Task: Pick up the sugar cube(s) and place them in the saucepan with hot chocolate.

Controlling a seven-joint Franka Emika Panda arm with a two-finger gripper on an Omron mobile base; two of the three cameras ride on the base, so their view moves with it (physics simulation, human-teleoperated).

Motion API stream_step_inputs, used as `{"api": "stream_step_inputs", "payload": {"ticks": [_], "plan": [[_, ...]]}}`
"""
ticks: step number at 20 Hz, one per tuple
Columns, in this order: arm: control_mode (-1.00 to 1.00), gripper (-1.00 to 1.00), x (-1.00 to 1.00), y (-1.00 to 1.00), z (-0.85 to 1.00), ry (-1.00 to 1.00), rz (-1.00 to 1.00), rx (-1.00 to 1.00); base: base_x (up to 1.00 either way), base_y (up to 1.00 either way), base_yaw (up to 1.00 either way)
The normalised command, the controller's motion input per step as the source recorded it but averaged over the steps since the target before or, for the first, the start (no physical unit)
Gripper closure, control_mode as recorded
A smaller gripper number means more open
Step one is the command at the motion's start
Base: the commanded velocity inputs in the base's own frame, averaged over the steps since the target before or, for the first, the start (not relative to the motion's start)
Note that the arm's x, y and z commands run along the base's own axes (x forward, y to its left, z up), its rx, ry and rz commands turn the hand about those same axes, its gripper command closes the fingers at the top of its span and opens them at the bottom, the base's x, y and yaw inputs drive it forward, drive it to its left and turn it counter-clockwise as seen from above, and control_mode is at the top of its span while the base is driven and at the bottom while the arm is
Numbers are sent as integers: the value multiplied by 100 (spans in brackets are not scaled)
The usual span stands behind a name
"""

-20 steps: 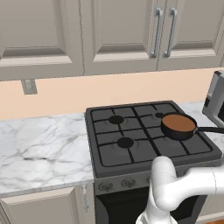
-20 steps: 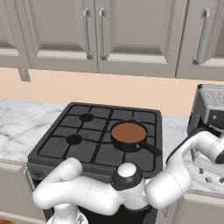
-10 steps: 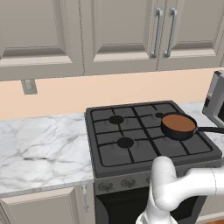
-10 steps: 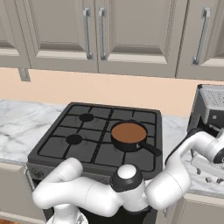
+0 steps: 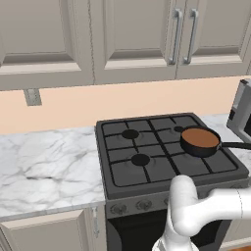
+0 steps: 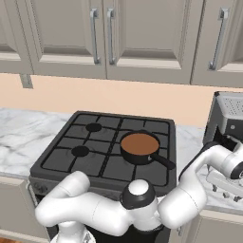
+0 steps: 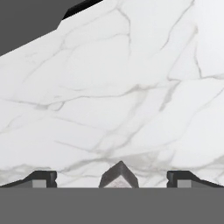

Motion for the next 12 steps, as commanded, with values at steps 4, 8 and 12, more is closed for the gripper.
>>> {"api": "stream_step_inputs", "payload": {"ticks": [4,8,12], "plan": [[-100,-100,0,-2,-14,0,0,1,0,0,0],[-100,-100,0,-2,-21,0,0,1,0,0,0],[-100,-100,0,0,-17,0,0,2,0,0,0]]}}
